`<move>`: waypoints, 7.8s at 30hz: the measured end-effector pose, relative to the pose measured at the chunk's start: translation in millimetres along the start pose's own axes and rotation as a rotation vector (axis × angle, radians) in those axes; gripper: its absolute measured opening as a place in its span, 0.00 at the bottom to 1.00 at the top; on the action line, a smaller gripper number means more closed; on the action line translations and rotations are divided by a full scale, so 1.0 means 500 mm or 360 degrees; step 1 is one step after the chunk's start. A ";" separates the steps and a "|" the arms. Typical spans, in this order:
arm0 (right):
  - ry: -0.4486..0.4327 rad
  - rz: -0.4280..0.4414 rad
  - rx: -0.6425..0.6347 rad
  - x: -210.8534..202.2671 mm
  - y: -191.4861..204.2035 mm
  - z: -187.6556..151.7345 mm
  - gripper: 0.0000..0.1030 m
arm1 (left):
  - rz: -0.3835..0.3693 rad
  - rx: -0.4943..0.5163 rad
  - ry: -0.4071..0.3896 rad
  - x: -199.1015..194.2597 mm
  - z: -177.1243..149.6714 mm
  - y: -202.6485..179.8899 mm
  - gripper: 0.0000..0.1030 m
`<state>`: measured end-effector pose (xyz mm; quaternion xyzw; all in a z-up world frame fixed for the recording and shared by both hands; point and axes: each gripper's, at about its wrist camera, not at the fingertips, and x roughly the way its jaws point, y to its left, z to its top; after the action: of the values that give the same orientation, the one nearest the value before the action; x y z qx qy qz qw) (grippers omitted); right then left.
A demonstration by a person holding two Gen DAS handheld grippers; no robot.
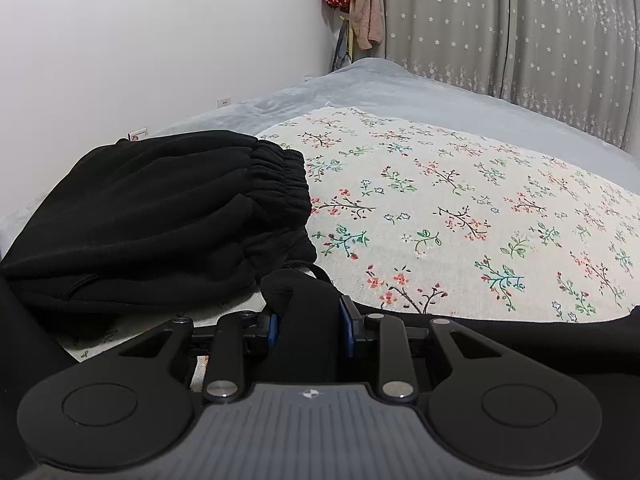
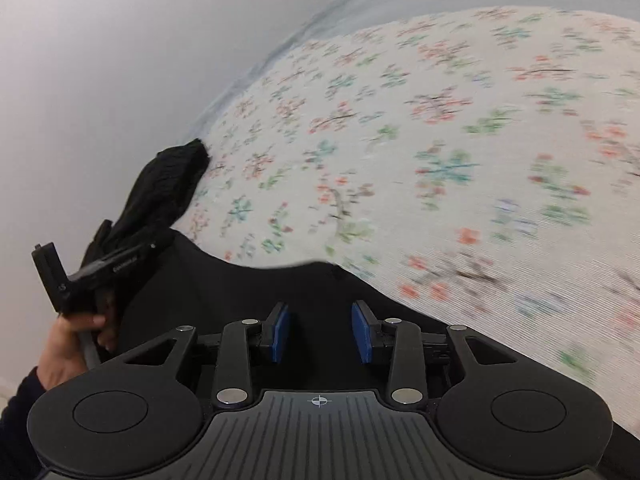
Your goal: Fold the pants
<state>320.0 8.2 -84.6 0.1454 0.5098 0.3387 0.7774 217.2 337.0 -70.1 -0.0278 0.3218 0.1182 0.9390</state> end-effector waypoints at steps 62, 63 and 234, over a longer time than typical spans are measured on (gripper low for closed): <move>-0.0115 -0.0830 -0.1299 -0.118 0.339 -0.545 0.02 | 0.0151 -0.0664 0.0258 -0.193 -0.118 0.128 0.36; -0.0116 -0.0825 -0.1273 -0.117 0.338 -0.543 0.01 | 0.0158 -0.0637 0.0280 -0.178 -0.113 0.120 0.34; -0.1851 -0.0899 0.1590 -0.769 -0.267 -0.845 0.06 | -0.0768 0.0679 0.0132 -0.391 -0.296 -0.692 0.87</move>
<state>-102.3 -398.9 -78.9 0.4932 0.1332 -0.2668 0.8172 62.2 -57.8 -76.1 0.0893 0.3614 -0.1790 0.9107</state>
